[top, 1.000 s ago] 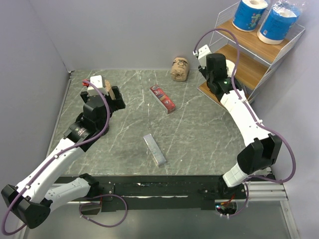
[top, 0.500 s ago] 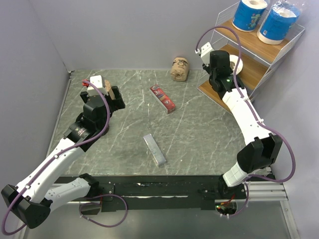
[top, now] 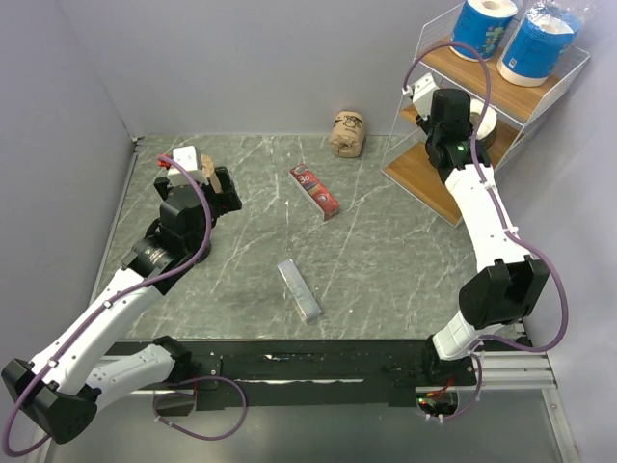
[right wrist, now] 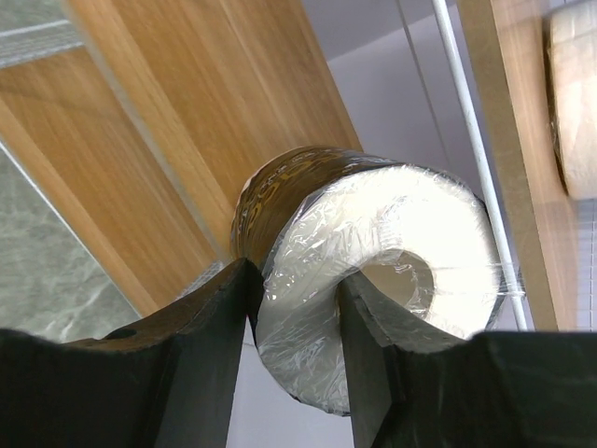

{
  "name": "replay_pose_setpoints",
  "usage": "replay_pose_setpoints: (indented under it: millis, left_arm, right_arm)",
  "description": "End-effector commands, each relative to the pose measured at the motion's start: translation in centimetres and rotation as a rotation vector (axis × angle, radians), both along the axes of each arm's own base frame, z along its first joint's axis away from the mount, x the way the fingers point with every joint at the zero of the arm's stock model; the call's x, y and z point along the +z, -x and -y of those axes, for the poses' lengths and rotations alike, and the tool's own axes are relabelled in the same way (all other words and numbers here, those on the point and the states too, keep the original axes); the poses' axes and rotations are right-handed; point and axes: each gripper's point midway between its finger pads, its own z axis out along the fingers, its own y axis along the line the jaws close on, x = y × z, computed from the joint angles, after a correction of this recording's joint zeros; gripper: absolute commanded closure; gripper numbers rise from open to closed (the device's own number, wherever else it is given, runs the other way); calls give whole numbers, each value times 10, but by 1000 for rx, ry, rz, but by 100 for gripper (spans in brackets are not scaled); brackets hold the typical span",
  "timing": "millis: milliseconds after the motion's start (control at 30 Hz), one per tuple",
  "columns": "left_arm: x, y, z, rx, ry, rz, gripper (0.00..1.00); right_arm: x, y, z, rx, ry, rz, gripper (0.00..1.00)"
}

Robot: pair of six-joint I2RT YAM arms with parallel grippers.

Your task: Place and organize the paper towels onto the shelf

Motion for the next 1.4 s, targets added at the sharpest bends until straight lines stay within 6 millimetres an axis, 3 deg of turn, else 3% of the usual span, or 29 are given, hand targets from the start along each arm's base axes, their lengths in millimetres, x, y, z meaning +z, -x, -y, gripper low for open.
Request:
replay_pose_setpoints:
  millis: [0,200,333,600,867,1033,1167,1367]
  left_arm:
    - [16,1,-5,19,19,48,3]
    - [16,1,-5,16,22,49,3]
    - [17,2,-5,18,25,52,4]
    - [19,2,-6,18,29,57,4]
    - [21,4,-7,16,35,64,4]
    - [22,5,-7,15,39,67,4]
    - [20,5,-8,19,36,66,4]
    - [19,4,-7,17,36,61,4]
  right_arm:
    - [43,-5,11,-17,17,131,51]
    - [52,-5,21,-64,62,163,36]
    - [58,-1,23,-81,74,171,33]
    - [67,4,-7,-16,85,179,34]
    - [51,6,-21,16,59,142,47]
    - [22,3,-20,-3,54,89,56]
    - [6,-3,-15,-31,74,62,60]
    - [-2,-11,10,-107,143,48,62]
